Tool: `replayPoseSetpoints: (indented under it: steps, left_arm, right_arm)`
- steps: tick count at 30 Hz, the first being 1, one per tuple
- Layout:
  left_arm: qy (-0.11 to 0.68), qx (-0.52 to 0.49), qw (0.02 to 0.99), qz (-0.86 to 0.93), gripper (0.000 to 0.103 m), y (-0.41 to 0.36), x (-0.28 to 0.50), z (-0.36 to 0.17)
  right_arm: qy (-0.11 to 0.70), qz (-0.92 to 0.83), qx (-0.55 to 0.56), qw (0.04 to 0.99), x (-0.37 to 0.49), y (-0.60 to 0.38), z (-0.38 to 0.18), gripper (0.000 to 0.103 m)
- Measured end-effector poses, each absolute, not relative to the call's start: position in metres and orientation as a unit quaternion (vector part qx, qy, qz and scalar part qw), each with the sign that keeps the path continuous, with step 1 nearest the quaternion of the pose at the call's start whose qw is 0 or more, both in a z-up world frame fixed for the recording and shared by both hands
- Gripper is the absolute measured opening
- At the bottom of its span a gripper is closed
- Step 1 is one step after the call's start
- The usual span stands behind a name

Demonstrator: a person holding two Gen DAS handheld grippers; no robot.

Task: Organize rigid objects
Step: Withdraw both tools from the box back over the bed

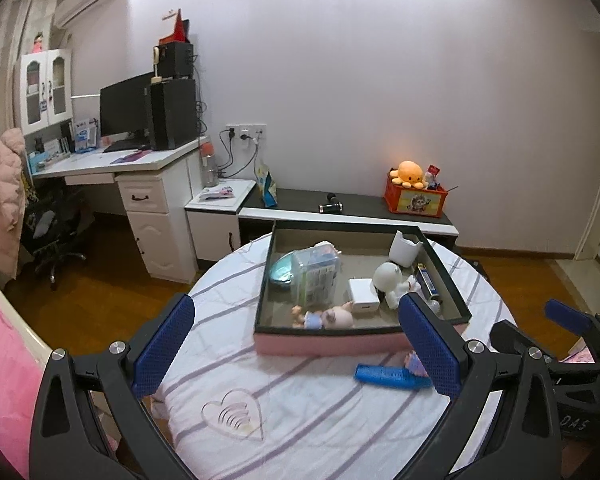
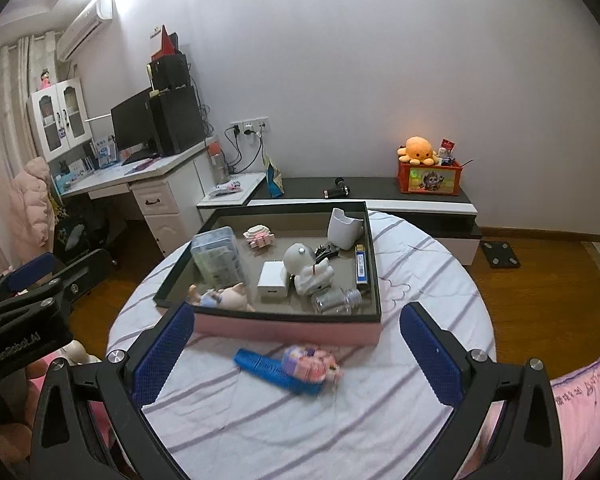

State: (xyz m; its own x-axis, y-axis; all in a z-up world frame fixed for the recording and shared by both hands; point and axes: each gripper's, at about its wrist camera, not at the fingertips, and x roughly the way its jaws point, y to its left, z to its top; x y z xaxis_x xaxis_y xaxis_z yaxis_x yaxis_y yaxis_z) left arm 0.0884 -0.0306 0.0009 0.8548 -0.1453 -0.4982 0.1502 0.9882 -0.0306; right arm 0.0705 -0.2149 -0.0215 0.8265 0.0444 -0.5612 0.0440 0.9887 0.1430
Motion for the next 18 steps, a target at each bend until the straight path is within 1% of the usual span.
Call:
replayPoseSetpoints:
  steps: [9, 18]
  left_arm:
    - [0.261, -0.006, 0.963, -0.064, 0.103, -0.007, 0.051, -0.001]
    - [0.273, -0.024, 0.960, -0.058, 0.103, 0.009, 0.020, -0.015]
  right_arm:
    - [0.276, -0.005, 0.081, 0.958, 0.023, -0.203, -0.012, 0.103]
    - [0.277, -0.009, 0.086, 0.957, -0.016, -0.194, -0.019, 0.103]
